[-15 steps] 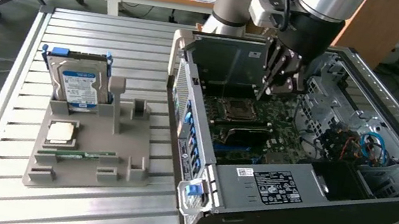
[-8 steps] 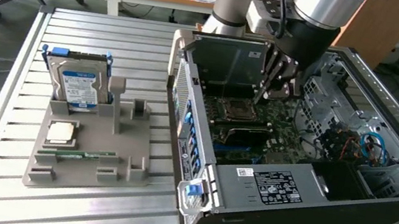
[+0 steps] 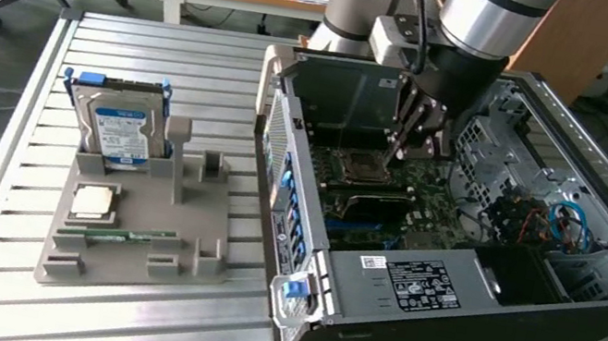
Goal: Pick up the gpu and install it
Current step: 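Press down on the gpu until it lock into place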
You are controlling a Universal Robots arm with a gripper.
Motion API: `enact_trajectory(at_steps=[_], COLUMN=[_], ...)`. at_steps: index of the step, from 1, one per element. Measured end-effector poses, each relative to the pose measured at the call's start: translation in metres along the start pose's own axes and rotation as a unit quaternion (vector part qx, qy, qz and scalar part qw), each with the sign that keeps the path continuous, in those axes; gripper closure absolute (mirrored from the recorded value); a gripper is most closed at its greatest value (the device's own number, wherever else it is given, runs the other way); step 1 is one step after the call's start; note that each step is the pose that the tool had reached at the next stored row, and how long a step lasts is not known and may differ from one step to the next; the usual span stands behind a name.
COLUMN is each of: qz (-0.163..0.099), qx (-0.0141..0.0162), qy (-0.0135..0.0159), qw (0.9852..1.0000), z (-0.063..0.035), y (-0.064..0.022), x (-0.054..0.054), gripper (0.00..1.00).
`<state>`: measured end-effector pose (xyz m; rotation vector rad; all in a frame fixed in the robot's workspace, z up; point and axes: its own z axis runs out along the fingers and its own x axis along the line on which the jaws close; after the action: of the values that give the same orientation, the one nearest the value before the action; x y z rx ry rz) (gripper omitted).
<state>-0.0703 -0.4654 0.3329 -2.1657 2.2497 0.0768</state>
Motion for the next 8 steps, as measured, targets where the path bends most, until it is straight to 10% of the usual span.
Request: enact_trajectory(at_steps=[8], qz=[0.0], qx=[0.0], qy=[0.0], qw=[1.0], z=[0.0145], y=[-0.0003], x=[0.001], gripper=[0.89])
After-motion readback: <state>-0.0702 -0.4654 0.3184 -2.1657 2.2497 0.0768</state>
